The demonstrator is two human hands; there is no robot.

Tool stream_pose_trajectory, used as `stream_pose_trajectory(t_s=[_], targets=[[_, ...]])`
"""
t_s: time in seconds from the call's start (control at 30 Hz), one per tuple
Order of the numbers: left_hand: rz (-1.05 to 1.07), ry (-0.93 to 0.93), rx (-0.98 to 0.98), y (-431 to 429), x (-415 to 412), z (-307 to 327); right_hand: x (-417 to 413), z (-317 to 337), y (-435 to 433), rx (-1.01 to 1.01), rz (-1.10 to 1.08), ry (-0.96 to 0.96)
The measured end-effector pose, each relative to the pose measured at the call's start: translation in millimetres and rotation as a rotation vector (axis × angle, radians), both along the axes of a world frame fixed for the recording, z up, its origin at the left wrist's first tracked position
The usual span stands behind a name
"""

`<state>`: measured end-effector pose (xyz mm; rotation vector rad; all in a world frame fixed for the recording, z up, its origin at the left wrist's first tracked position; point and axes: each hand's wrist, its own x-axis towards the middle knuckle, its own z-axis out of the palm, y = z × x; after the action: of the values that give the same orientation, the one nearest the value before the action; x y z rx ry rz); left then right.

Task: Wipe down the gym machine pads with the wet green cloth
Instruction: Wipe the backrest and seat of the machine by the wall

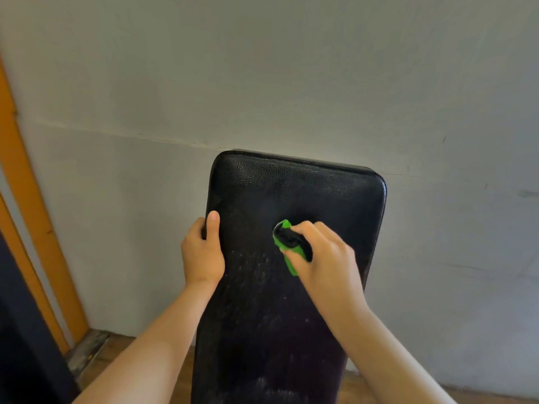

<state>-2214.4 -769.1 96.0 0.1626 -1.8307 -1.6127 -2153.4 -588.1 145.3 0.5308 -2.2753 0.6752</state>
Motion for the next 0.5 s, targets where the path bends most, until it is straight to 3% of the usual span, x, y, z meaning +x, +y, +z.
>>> stream_pose_trajectory(t_s=[0.1, 0.23, 0.37, 0.5], targets=[[-0.003, 0.008, -0.007, -1.9, -1.9, -2.8, -3.5, 19.4, 1.6, -0.113, 0.041, 0.004], [0.002, 0.023, 0.002, -2.5, -2.8, -5.1, -16.9, 65.9, 2.0, -0.228, -0.014, 0.159], [-0.011, 0.034, 0.005, -2.9, -2.2, -4.2, -31.4, 72.6, -6.2, -0.142, -0.060, 0.178], [-0.018, 0.045, 0.019, -3.6, -3.0, -5.1, -20.6, 25.8, -19.6, 0.056, 0.064, 0.127]])
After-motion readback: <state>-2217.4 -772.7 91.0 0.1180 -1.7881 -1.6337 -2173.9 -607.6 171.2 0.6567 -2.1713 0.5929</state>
